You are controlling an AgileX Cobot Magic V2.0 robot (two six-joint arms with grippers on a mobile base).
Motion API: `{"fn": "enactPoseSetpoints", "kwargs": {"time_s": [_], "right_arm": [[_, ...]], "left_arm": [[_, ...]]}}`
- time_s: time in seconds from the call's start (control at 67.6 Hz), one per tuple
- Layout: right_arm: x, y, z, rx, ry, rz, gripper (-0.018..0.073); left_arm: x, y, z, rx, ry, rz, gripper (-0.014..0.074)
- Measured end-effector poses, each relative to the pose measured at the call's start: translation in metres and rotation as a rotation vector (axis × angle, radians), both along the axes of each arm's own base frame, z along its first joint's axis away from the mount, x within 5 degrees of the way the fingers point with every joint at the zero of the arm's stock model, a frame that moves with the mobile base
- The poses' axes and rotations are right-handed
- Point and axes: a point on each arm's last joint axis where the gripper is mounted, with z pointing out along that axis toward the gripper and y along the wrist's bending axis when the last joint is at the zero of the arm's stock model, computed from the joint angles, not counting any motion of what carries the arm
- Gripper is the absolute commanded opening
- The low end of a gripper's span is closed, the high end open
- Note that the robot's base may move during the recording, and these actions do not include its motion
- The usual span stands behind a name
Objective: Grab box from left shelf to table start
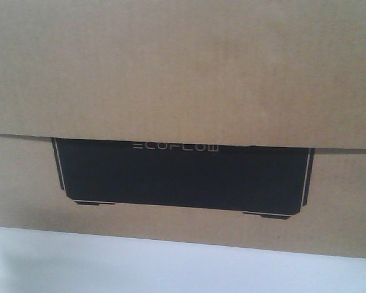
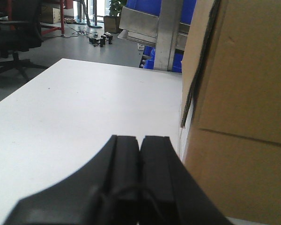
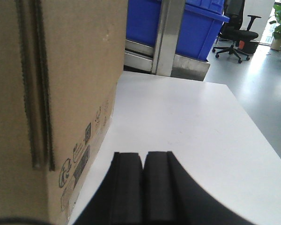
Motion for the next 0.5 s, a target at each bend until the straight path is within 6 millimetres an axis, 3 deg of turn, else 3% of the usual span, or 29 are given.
{"fn": "enactPoseSetpoints", "kwargs": {"time_s": [0.503], "right_arm": [[0.0,0.0,0.0,0.0,0.0,0.0,0.0056]], "left_arm": [[0.0,0.0,0.0,0.0,0.0,0.0,-0.0092]]}}
